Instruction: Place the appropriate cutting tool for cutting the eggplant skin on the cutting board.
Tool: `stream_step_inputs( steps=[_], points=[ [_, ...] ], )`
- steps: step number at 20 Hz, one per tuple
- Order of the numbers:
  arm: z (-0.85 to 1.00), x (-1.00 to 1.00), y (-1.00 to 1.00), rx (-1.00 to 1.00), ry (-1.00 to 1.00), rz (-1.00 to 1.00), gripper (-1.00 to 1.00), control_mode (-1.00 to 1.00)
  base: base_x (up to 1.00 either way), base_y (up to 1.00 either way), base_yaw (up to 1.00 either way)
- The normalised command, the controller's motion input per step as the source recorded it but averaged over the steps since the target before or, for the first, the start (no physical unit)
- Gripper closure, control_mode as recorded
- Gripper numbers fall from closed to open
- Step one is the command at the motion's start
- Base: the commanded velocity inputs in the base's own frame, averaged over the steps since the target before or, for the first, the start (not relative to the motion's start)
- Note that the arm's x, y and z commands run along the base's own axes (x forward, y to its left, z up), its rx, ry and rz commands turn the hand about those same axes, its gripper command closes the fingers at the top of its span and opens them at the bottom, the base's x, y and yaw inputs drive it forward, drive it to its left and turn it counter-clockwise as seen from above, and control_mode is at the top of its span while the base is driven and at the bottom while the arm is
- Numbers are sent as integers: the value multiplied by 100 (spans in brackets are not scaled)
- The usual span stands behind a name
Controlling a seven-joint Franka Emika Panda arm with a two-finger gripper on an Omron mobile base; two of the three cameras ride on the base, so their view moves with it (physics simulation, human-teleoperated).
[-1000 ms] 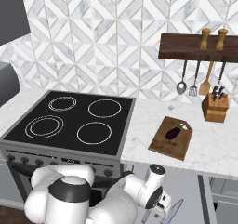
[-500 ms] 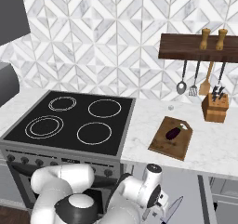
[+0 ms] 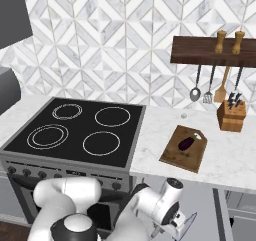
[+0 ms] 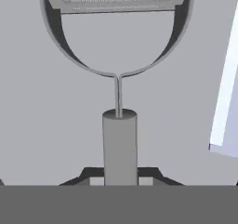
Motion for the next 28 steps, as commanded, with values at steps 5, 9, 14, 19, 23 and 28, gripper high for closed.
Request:
stream_step_inputs(
  steps=[5, 9, 14, 19, 23, 28],
  points=[
    [100, -63, -3, 0, -13, -9, 100, -100, 0, 0, 0],
    [100, -48, -5, 0, -18, -10, 100, -100, 0, 0, 0],
    [100, 7, -4, -3, -23, -9, 100, -100, 0, 0, 0],
    [94, 19, -23, -13, -28, -5, 100, -100, 0, 0, 0],
    [88, 48, -34, -4, -8, -6, 100, -100, 0, 0, 0],
    [65, 79, -28, 0, 7, -9, 100, -100, 0, 0, 0]
  ],
)
